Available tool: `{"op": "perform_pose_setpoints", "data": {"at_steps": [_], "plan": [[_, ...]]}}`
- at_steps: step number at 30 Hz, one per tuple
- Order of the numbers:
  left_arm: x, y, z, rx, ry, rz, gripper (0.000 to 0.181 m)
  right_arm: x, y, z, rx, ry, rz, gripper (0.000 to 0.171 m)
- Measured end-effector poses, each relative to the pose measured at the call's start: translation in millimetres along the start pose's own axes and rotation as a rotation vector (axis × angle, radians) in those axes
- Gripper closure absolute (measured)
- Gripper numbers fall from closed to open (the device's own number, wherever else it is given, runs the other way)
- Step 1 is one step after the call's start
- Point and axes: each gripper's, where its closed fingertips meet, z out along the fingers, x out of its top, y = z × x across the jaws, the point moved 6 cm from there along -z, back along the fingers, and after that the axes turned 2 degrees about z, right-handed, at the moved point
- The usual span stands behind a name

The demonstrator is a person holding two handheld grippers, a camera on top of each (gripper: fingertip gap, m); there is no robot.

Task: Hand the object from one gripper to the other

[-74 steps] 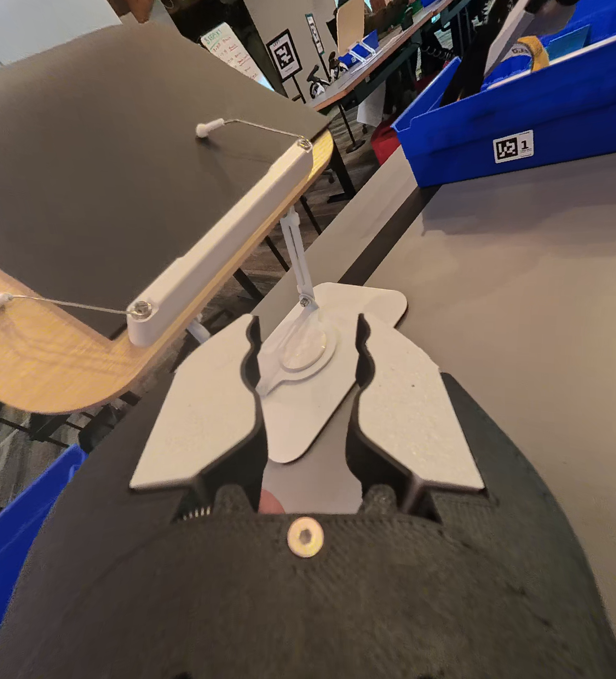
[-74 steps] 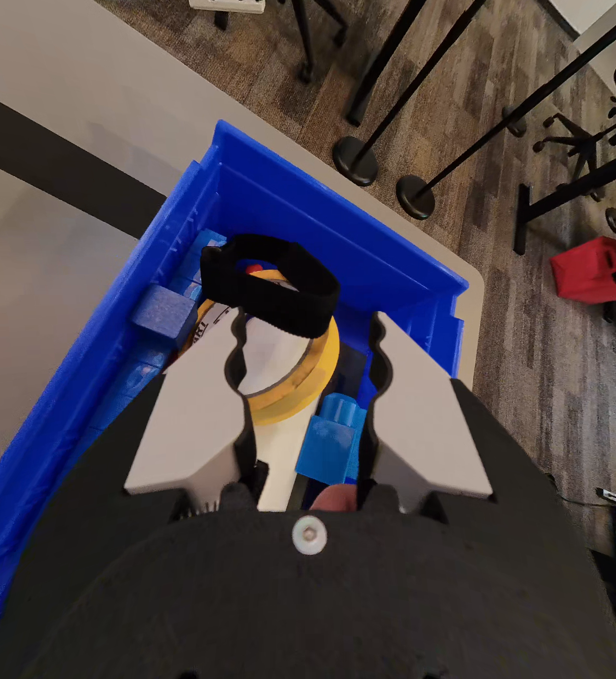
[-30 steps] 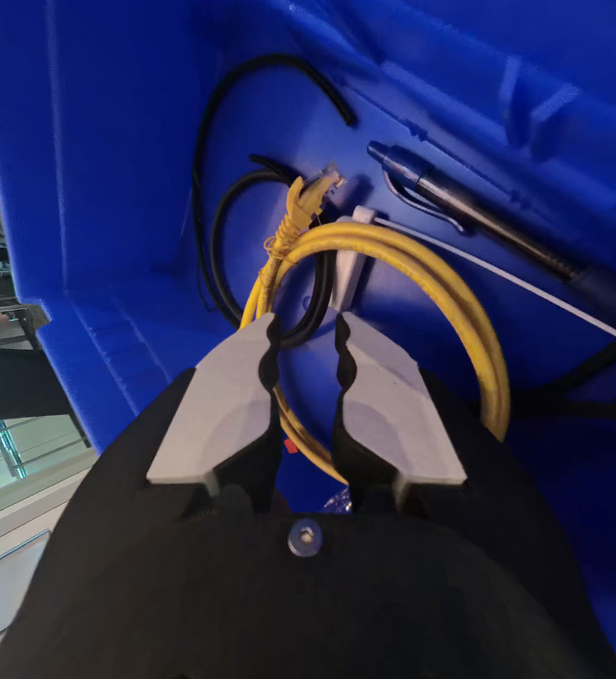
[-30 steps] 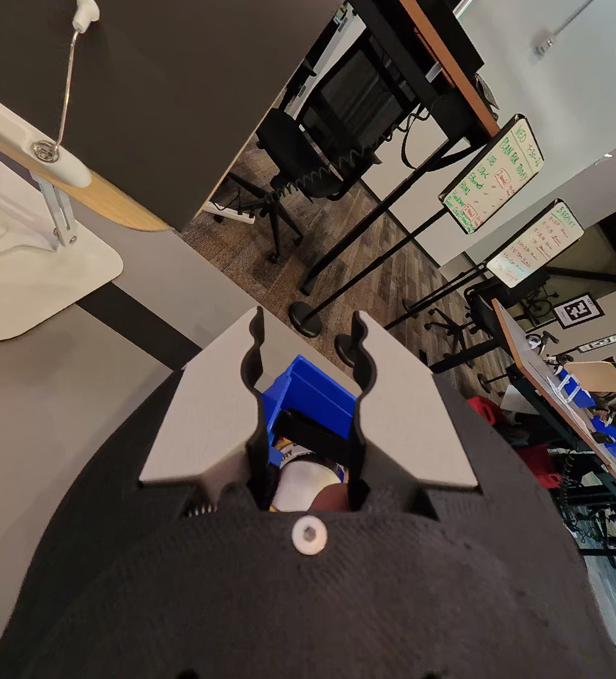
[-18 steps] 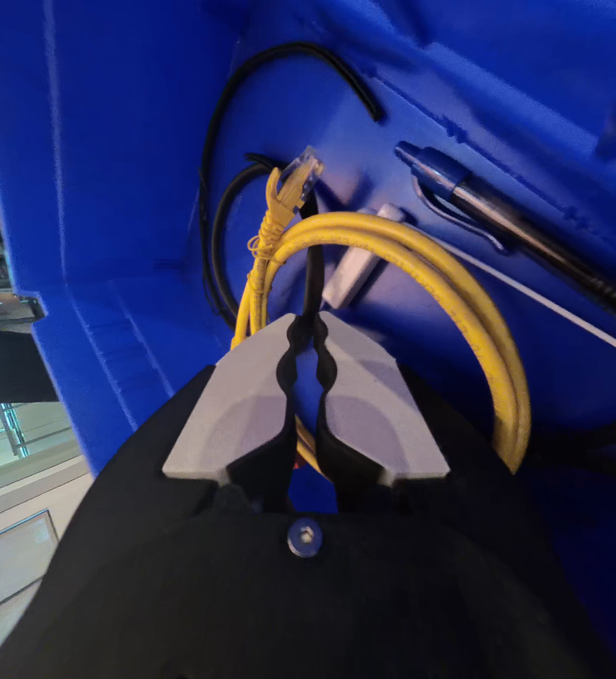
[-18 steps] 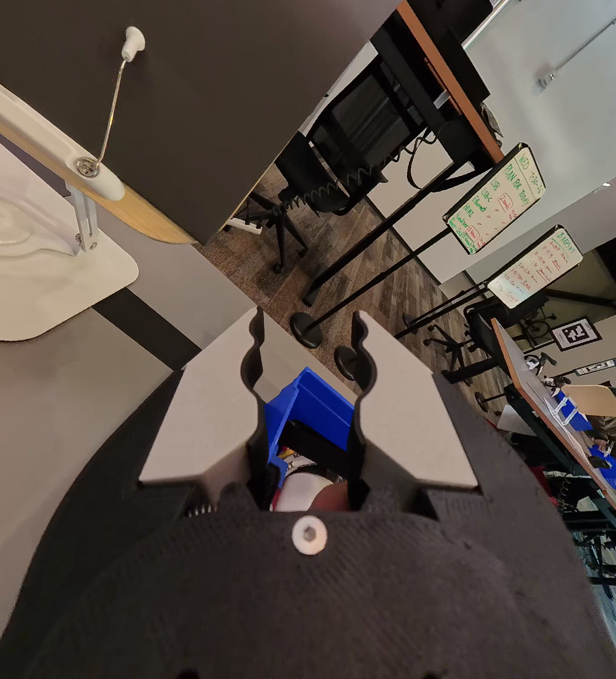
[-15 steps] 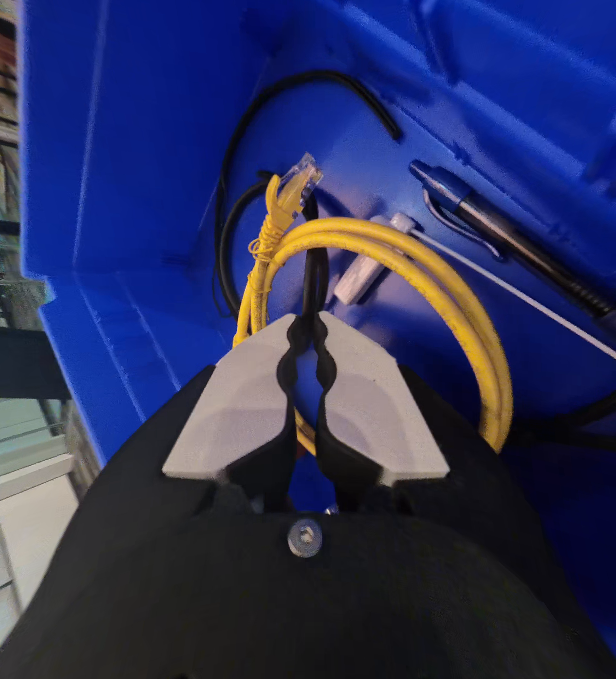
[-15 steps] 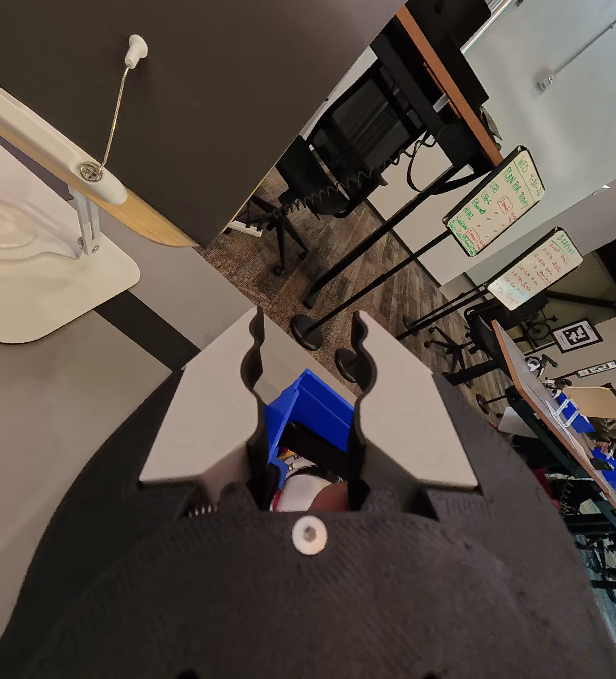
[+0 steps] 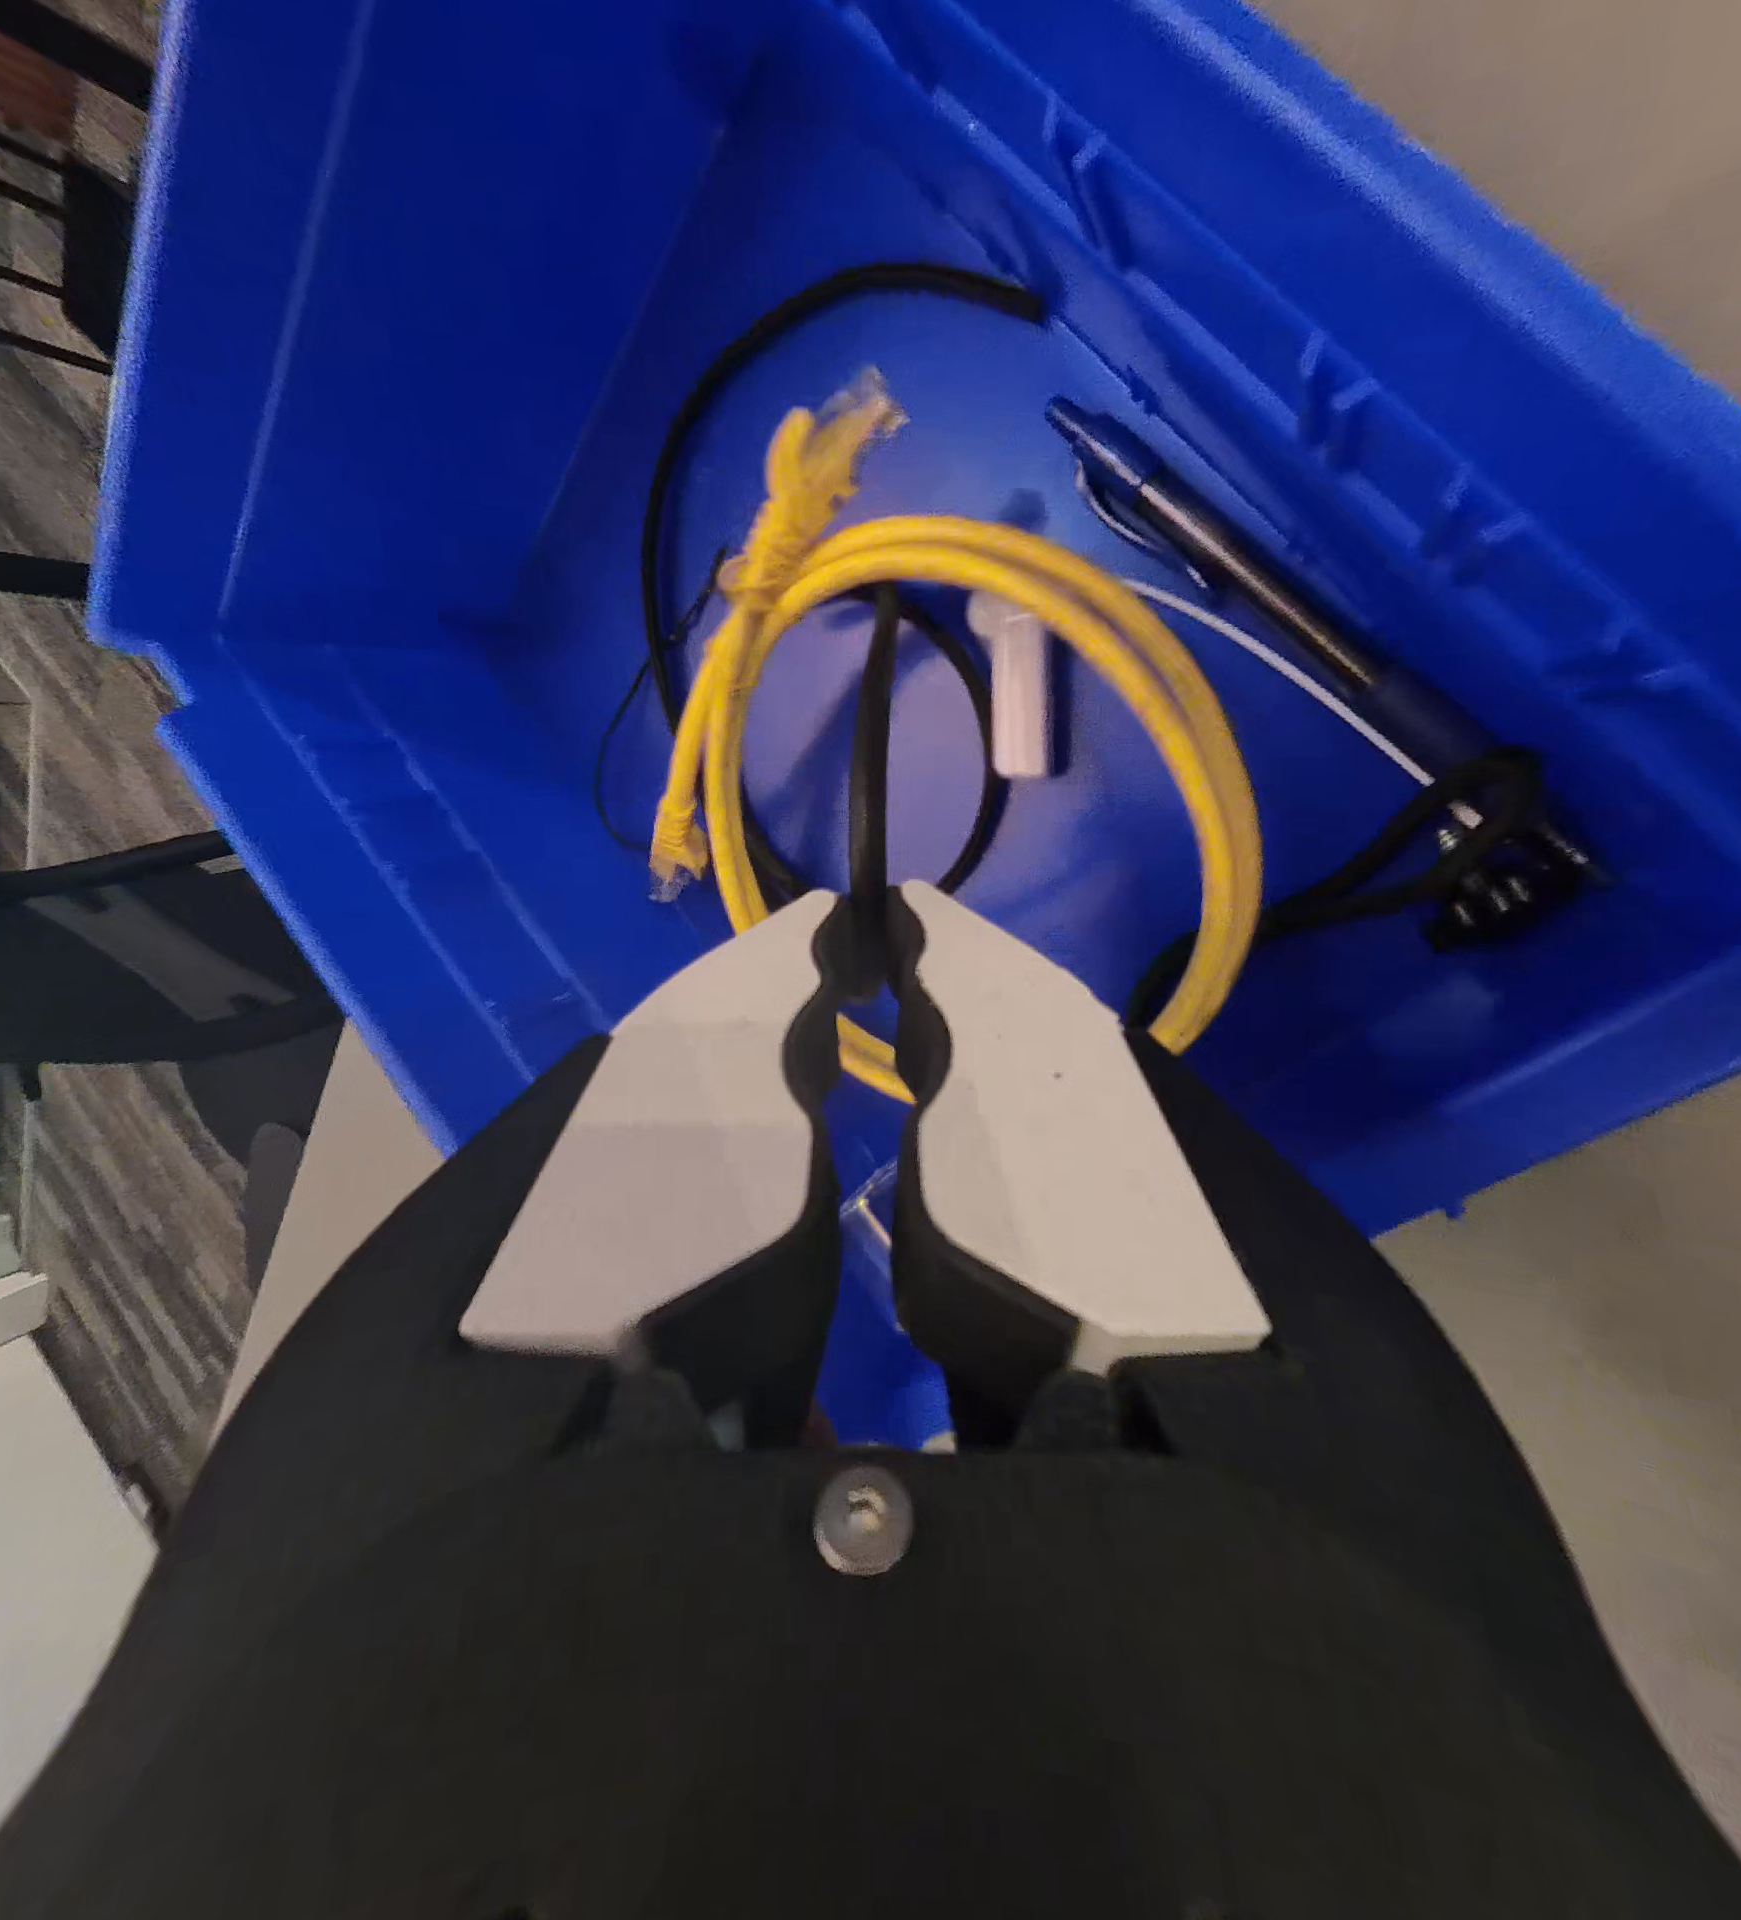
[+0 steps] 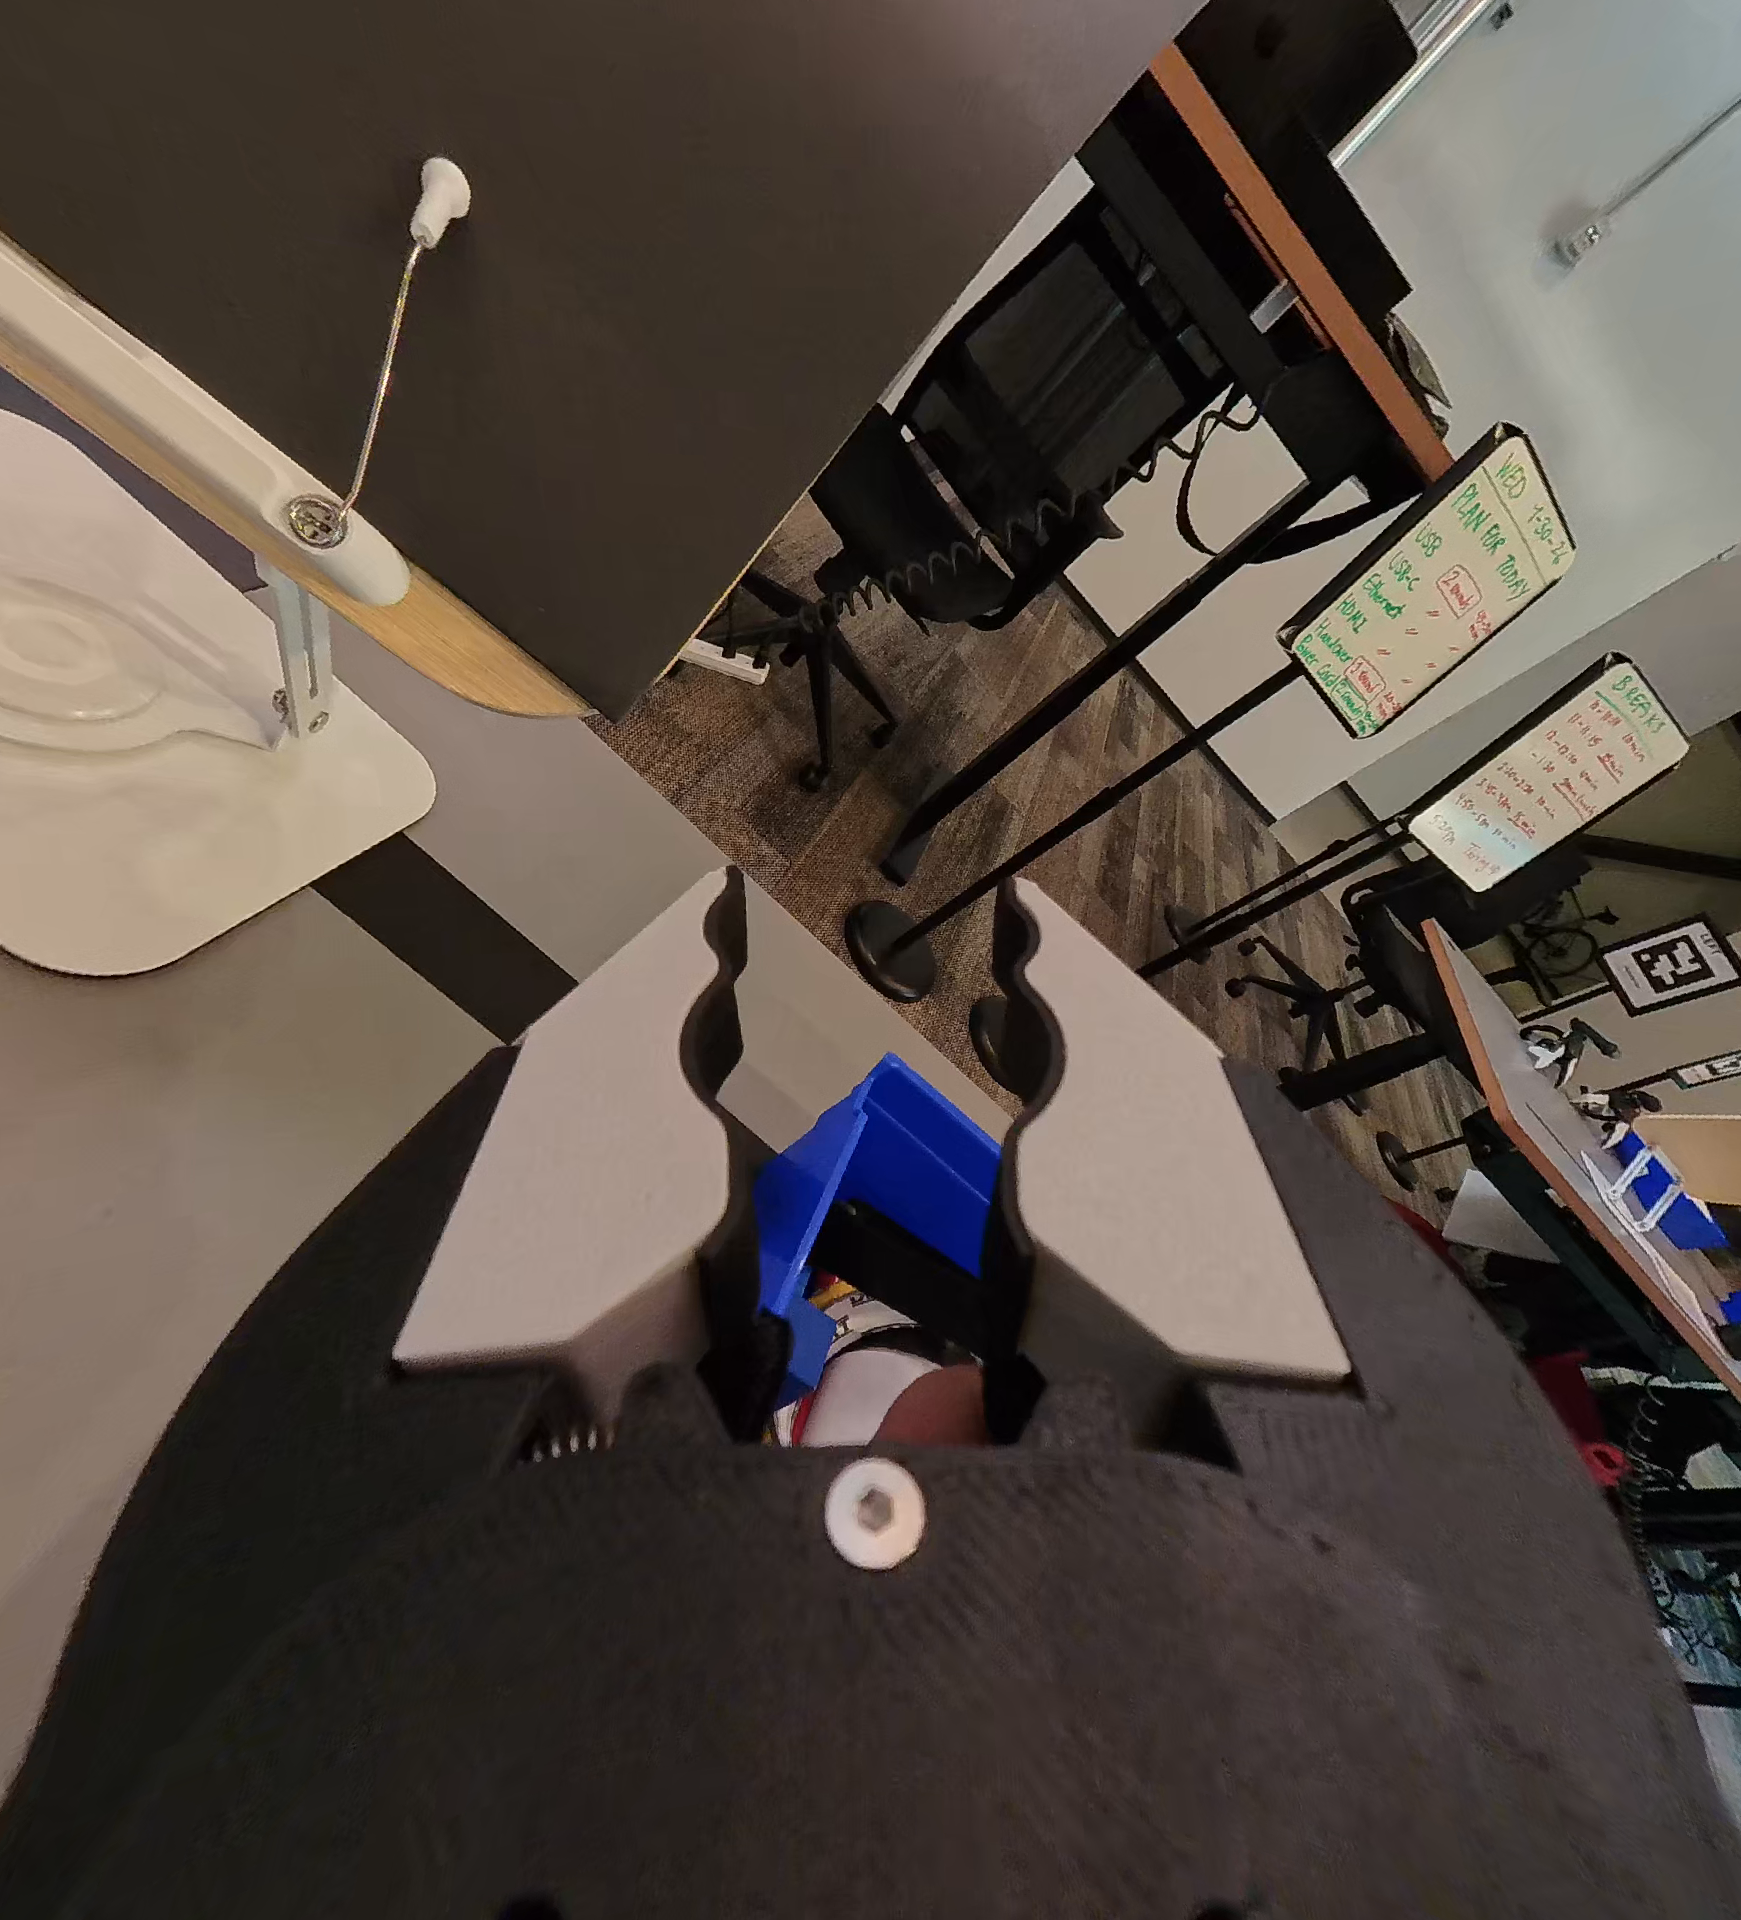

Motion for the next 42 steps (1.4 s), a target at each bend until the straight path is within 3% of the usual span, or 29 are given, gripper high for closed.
{"op": "perform_pose_setpoints", "data": {"at_steps": [9,28,42], "plan": [[-2,-26,-44,0.133,0.145,-0.127,0.177,3,0,-2,0.006,0.013,0.007,0.126],[27,-62,-136,0.400,0.697,-0.423,0.176,18,-17,-4,0.049,0.072,-0.016,0.125],[30,-64,-194,0.653,0.894,-0.476,0.177,34,-45,-3,0.110,0.133,-0.063,0.125]]}}
